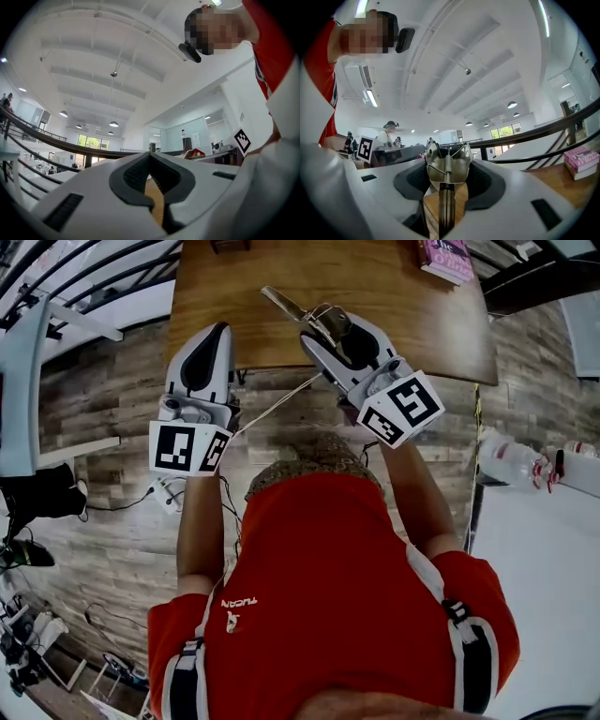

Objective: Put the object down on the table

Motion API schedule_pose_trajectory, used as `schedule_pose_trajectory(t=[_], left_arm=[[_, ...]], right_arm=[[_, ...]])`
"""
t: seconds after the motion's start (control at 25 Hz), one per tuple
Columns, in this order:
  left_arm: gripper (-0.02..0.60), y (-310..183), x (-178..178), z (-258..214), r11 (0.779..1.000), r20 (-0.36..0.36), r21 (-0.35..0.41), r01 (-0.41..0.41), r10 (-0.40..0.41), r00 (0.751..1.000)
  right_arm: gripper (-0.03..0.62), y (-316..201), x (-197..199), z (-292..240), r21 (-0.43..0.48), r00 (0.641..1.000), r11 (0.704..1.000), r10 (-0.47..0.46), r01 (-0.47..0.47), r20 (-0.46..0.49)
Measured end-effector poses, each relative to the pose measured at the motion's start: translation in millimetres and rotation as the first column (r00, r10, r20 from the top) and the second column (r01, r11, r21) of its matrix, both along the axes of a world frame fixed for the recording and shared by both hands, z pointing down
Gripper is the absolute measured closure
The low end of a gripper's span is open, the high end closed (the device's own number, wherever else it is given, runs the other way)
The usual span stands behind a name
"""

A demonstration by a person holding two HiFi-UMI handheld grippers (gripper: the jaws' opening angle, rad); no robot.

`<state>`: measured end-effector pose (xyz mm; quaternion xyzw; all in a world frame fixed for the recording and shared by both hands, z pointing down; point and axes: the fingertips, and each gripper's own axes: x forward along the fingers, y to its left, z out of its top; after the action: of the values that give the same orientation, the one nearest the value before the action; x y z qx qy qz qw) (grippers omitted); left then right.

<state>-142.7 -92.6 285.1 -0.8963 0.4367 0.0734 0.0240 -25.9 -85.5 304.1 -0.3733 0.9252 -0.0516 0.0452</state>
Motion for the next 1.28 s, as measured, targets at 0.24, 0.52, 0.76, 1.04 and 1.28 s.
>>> schedule_pose_trajectory(t=[0.24, 0.52, 0.76, 1.04, 1.28], left_arm=[[0.572, -36, -7, 16, 0.999, -0.011, -0.014, 0.041, -0.041, 0.999], [0.572, -83, 2, 33, 0.995, 0.010, -0.027, 0.100, -0.100, 0.995], [0.572, -115, 3, 44, 0.982, -0.001, -0.045, 0.183, -0.183, 0.983], [0.572, -142, 6, 58, 0.974, 0.002, -0.073, 0.213, -0.213, 0.977], [0.572, -161, 2, 68, 0.975, 0.011, -0.088, 0.203, -0.203, 0.979]], right_arm=[[0.387, -43, -5, 24, -0.033, 0.999, 0.999, -0.012, 0.011, -0.040], [0.387, -105, -3, 57, -0.075, 0.994, 0.996, -0.051, 0.044, -0.095], [0.387, -149, 1, 99, -0.151, 0.983, 0.986, -0.096, 0.072, -0.159], [0.385, -187, -4, 140, -0.219, 0.967, 0.973, -0.123, 0.073, -0.224], [0.386, -211, -20, 167, -0.244, 0.952, 0.968, -0.122, 0.052, -0.282]])
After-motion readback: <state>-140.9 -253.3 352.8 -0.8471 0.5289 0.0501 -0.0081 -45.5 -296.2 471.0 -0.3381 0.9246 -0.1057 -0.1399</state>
